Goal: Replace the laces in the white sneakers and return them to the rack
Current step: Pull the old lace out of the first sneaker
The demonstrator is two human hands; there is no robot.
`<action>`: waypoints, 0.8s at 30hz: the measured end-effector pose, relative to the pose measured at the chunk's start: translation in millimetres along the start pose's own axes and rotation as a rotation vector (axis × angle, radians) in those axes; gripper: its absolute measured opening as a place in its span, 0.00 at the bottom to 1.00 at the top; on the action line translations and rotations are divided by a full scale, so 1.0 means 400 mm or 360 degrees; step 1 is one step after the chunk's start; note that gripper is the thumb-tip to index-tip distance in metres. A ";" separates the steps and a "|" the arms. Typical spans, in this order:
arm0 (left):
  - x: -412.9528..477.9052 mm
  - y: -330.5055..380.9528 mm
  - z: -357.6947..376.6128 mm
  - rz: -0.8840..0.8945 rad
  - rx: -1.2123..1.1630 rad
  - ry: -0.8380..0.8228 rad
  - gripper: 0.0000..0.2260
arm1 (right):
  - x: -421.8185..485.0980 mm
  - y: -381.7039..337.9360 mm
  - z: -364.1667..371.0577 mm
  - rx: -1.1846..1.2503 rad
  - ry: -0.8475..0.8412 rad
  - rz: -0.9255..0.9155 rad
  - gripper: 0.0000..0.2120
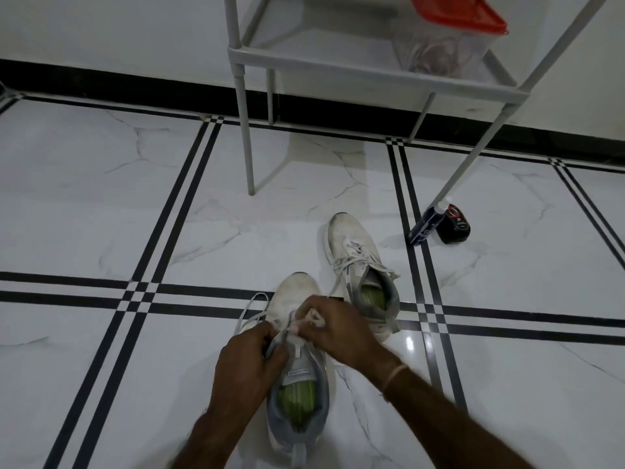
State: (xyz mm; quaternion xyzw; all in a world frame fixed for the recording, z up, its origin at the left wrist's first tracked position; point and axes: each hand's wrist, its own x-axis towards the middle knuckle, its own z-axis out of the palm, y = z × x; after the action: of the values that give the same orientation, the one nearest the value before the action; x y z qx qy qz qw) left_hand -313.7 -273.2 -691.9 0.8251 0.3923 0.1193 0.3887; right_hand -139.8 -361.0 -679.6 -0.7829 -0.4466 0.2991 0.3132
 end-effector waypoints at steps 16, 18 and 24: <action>-0.001 0.005 -0.002 -0.0075 0.0086 -0.0089 0.08 | 0.001 0.000 0.013 -0.0044 0.0149 0.0086 0.11; -0.004 0.002 -0.004 -0.0064 0.0107 -0.0052 0.08 | 0.003 0.015 0.023 -0.0395 0.0329 0.0195 0.13; -0.015 0.003 0.004 -0.0107 0.0122 0.0046 0.05 | -0.006 0.002 0.018 -0.1096 0.0740 -0.0166 0.20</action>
State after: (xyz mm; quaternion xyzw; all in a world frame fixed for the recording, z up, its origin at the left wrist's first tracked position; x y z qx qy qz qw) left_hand -316.1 -278.9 -691.4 0.8240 0.4295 0.1029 0.3548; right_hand -145.7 -361.7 -684.3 -0.8650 -0.4769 -0.0688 0.1402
